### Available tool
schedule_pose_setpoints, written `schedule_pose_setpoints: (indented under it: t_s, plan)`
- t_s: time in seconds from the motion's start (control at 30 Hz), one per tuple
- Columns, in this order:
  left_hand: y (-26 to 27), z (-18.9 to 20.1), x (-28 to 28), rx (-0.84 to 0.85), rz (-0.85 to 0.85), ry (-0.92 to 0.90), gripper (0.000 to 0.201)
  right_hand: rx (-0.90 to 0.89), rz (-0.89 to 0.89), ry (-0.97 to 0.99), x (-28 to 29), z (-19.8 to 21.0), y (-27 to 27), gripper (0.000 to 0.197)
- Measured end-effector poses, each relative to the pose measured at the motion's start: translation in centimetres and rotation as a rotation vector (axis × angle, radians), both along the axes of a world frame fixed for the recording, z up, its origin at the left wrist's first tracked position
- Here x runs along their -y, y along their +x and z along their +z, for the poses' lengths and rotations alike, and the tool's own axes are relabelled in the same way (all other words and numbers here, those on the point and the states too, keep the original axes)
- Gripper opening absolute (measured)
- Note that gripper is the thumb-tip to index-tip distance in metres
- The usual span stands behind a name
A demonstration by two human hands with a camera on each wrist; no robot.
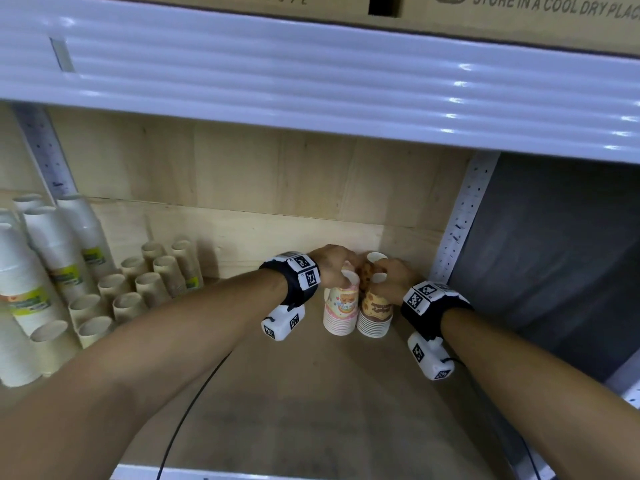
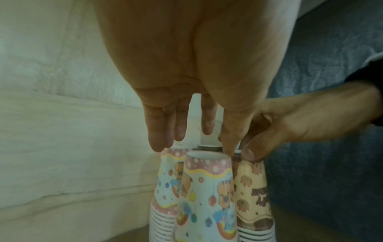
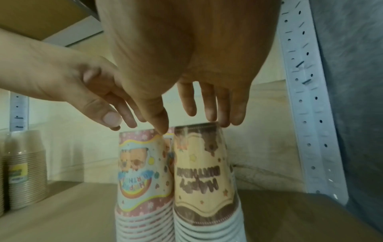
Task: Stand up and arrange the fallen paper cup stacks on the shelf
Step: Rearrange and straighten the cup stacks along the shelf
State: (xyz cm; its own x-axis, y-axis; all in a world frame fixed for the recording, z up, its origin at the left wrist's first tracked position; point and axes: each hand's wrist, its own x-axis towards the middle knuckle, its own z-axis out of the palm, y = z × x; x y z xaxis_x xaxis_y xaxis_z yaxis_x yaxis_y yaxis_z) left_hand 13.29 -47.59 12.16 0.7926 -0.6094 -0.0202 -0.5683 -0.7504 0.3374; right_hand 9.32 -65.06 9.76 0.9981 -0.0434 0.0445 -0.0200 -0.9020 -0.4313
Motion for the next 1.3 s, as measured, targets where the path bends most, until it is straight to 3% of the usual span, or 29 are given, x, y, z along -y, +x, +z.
schedule_pose_setpoints:
  t_s: [0.2,0.57,0.83,1.07,1.2,1.3]
  plan:
    - [-0.3,3.5,-4.6,-0.026,0.128,0.096,0.052,0.094,-0.044,-0.105,-3.4,3.3,0.0,0.037]
    - [-2.9,8.6,-18.4,-0.033,0.4,0.186,0.051,0.084,0.158,-0.061,-15.7,6.4,0.1,0.036]
    - [-6.6,8.6,-28.8,-0.148,0.54,0.23,0.038,0.061,0.417,-0.005,-26.7,6.5,-2.3,0.017]
    - [-11.1,7.2,-33.9,-0.215,0.615,0.289,0.037,0.0,0.647,0.013,-34.5,5.8,-5.2,0.007]
    - [-12.2,5.6,-35.2,-0.217,0.642,0.275,0.049,-0.011,0.668,-0.034,-37.2,4.8,-5.9,0.025]
    - [-12.2,4.8,-35.9,-0.244,0.618,0.249,0.049,0.004,0.684,-0.077,-38.1,4.2,-6.1,0.021]
